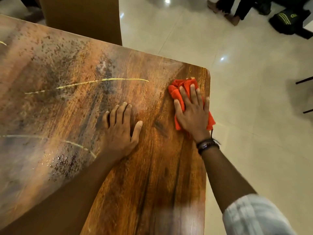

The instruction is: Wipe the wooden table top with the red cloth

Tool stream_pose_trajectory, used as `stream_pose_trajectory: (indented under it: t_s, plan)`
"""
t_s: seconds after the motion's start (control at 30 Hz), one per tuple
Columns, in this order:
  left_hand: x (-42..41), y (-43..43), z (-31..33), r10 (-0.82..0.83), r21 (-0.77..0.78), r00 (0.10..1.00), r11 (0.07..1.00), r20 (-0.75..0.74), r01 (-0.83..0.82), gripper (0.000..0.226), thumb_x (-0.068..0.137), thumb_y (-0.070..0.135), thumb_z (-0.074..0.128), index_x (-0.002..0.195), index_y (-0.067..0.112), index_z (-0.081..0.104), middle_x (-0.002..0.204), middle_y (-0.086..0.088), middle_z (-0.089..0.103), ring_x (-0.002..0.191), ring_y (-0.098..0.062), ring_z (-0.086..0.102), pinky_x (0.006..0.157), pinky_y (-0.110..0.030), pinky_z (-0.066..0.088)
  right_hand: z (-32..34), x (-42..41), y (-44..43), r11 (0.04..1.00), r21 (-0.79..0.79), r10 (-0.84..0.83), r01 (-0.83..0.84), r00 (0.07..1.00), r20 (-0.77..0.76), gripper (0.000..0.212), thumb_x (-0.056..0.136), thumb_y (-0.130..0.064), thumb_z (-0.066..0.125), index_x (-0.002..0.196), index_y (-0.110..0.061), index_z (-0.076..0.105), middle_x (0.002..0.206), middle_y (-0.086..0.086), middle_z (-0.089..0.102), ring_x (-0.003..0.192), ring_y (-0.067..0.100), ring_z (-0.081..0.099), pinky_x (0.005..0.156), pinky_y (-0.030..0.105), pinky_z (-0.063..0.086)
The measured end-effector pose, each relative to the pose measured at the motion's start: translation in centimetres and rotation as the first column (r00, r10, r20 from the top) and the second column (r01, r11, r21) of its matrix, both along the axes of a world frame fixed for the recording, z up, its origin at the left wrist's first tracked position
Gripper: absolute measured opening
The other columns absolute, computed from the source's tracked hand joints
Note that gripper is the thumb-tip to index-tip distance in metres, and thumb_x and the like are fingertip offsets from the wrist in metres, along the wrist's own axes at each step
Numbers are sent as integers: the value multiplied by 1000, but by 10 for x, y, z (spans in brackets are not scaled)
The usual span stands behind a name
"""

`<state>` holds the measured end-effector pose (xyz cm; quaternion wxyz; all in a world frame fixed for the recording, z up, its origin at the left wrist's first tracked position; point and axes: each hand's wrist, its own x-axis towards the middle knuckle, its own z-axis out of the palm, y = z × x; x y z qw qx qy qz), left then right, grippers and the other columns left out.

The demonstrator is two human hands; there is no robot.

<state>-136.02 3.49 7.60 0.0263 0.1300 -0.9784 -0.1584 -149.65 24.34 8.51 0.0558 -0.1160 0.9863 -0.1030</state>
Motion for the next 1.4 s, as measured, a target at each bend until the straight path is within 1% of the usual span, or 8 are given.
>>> stream_pose_trajectory:
  t_s: [0.27, 0.43, 0.57, 0.67, 0.8, 1.03, 1.23, 1.4]
  plan:
    - [1, -2, -2, 12, 8, 1000, 1000, -22, -12, 64, 100, 52, 30, 150, 12, 33, 156, -8, 34, 144, -27, 27, 120, -51, 18, -4, -85, -109, 998, 10, 66, -66, 997, 31, 59, 103, -56, 18, 158, -37, 10, 168, 4, -2, 155, 25, -5, 122, 55, -9]
    - [5, -1, 0, 30, 43, 996, 999, -84, -26, 68, 99, 55, 29, 150, 9, 32, 155, -11, 34, 144, -30, 28, 118, -53, 24, -4, -18, -116, 948, -4, 317, -317, 948, -14, 57, 103, -55, 19, 157, -38, 15, 168, 1, 6, 155, 23, 4, 122, 53, -3]
    - [9, 0, 2, 46, 72, 990, 997, -130, -37, 74, 97, 58, 29, 151, 6, 31, 155, -13, 33, 145, -30, 27, 120, -48, 20, -3, 65, -69, 907, -26, 420, -421, 907, -32, 56, 102, -55, 20, 157, -41, 17, 168, -3, 10, 155, 17, 6, 124, 48, 4]
    - [7, -2, 3, 41, 74, 995, 997, -95, -34, 75, 96, 61, 28, 149, 7, 32, 155, -13, 33, 145, -30, 26, 120, -51, 20, 2, 87, -12, 923, -6, 384, -384, 923, 0, 56, 102, -58, 22, 156, -43, 16, 167, -6, 9, 155, 15, 5, 125, 48, 5]
    - [5, -3, 2, 25, 73, 999, 997, -37, -23, 75, 97, 62, 26, 148, 7, 34, 154, -12, 33, 146, -30, 23, 120, -53, 17, -1, 45, 27, 982, 20, 187, -187, 982, 9, 60, 100, -61, 18, 157, -41, 14, 167, -4, 8, 155, 19, 5, 123, 54, 6]
    - [4, -3, 1, 14, 57, 1000, 998, -17, -13, 74, 98, 61, 25, 147, 6, 36, 153, -12, 35, 145, -29, 26, 120, -54, 19, -2, -93, -74, 998, -4, 67, -67, 996, 51, 58, 103, -57, 17, 158, -39, 8, 168, 1, -5, 155, 23, -6, 121, 59, -7]
    - [5, -4, -2, 42, 93, 996, 995, -76, -35, 72, 100, 57, 28, 149, 4, 31, 153, -15, 35, 144, -30, 29, 120, -53, 22, -1, -84, -148, 968, -6, 251, -250, 968, 27, 57, 104, -53, 19, 158, -37, 11, 168, 2, 0, 155, 24, -2, 120, 56, -6]
    - [8, -3, -3, 53, 104, 982, 994, -184, -34, 70, 102, 53, 28, 144, -1, 37, 148, -20, 41, 139, -34, 36, 118, -49, 27, -2, 15, -98, 902, -46, 428, -429, 903, -23, 55, 104, -54, 23, 157, -40, 17, 168, -3, 9, 155, 19, 7, 123, 52, 3]
